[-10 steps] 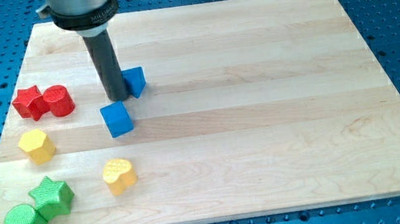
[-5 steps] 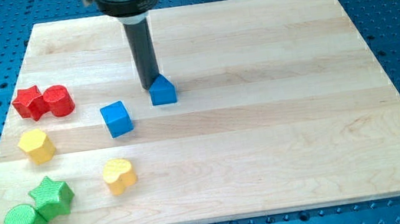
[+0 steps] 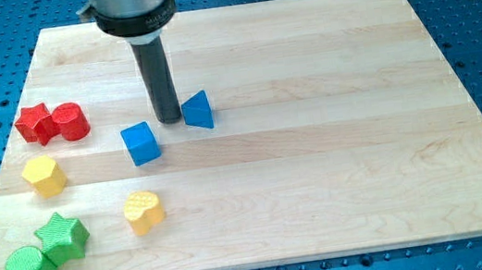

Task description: Place the triangle at the center of the board

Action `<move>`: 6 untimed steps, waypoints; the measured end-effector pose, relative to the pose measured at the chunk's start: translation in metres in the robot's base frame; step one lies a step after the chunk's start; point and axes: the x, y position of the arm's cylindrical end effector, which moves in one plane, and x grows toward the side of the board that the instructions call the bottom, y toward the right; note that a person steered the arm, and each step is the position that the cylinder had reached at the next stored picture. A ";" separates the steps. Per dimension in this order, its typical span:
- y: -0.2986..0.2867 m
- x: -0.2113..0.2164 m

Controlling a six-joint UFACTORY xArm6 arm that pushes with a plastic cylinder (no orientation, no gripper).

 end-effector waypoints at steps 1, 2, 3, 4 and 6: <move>0.013 0.012; 0.029 0.015; 0.029 0.014; 0.047 0.006; 0.048 0.005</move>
